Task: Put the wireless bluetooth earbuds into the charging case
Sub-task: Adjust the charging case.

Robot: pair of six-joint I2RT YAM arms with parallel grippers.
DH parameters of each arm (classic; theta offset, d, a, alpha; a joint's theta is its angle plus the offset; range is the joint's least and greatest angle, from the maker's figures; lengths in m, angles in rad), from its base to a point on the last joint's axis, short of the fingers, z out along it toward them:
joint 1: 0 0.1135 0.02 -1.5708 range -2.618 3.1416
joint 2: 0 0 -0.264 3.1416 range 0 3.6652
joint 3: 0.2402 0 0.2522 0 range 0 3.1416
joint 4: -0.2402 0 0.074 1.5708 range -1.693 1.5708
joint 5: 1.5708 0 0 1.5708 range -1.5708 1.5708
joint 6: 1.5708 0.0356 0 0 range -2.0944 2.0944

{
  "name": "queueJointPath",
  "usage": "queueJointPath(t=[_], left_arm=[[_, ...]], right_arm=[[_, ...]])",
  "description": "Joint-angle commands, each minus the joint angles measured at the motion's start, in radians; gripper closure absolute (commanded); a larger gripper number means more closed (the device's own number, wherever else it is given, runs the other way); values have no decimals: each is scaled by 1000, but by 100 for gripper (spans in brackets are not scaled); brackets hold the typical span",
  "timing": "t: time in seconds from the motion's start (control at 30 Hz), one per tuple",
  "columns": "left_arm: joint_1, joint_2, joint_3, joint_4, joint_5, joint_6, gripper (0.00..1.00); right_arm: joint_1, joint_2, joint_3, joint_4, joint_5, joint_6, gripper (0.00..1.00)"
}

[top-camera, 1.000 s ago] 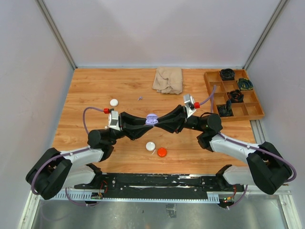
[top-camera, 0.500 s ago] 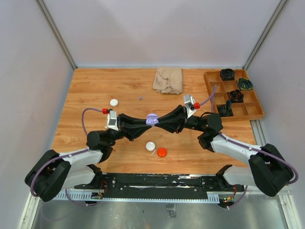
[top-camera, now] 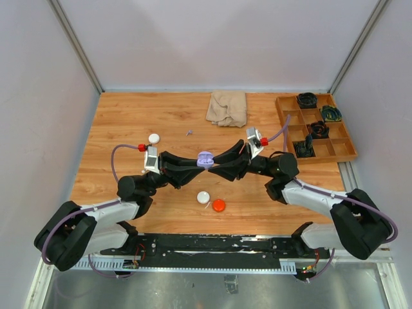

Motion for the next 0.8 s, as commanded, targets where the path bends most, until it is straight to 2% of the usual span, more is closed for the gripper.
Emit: queueJointPath(t=[0.0, 0.1, 0.33, 0.77], left_arm=[[3, -2, 31, 240, -24, -17, 100], [2, -7, 32, 240, -20, -17, 100], [-7, -4, 38, 240, -17, -14, 100], [-29, 18, 48, 241, -16, -2, 100]], right_arm=[[0, 31, 1, 108, 8, 38, 59], [3, 46, 5, 133, 11, 52, 59], [12, 65, 20, 163, 12, 76, 65], [19, 48, 36, 175, 4, 91, 62]])
